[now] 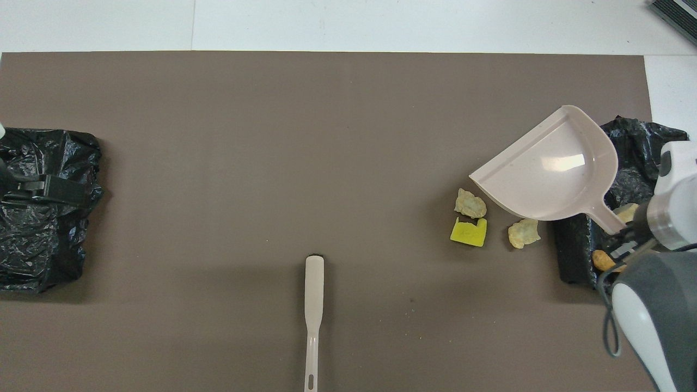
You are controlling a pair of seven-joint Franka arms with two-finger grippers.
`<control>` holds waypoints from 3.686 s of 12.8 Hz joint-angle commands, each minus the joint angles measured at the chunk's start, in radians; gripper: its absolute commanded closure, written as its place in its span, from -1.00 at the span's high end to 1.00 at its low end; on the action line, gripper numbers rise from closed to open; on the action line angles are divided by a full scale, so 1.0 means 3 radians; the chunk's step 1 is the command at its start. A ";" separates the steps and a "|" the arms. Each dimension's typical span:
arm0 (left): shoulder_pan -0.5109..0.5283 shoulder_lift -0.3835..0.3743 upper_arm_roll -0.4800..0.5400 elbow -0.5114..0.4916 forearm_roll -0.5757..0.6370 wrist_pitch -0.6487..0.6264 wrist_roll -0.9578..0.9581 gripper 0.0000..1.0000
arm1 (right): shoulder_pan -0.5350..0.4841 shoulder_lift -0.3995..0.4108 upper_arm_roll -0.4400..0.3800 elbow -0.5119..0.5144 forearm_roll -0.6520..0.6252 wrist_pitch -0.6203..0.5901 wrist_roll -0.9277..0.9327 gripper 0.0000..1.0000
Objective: Sweep and dump trash in bin
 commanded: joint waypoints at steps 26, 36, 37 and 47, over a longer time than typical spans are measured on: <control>0.0031 -0.0143 0.0016 0.0119 0.0064 -0.0102 0.0008 1.00 | 0.1989 0.2447 -0.0010 0.1842 0.0619 0.1032 0.3808 1.00; 0.0036 -0.0143 0.0016 0.0119 0.0064 -0.0102 0.0008 1.00 | 0.1989 0.1282 0.0001 0.0938 0.0690 0.0808 0.3869 1.00; 0.0031 -0.0143 0.0016 0.0119 0.0059 -0.0102 0.0008 1.00 | 0.1989 0.1174 0.0001 0.0877 0.0690 0.0696 0.3864 1.00; 0.0036 -0.0143 0.0016 0.0119 0.0059 -0.0107 0.0008 1.00 | 0.2443 0.0600 0.0006 -0.0238 0.1022 0.1363 0.4338 1.00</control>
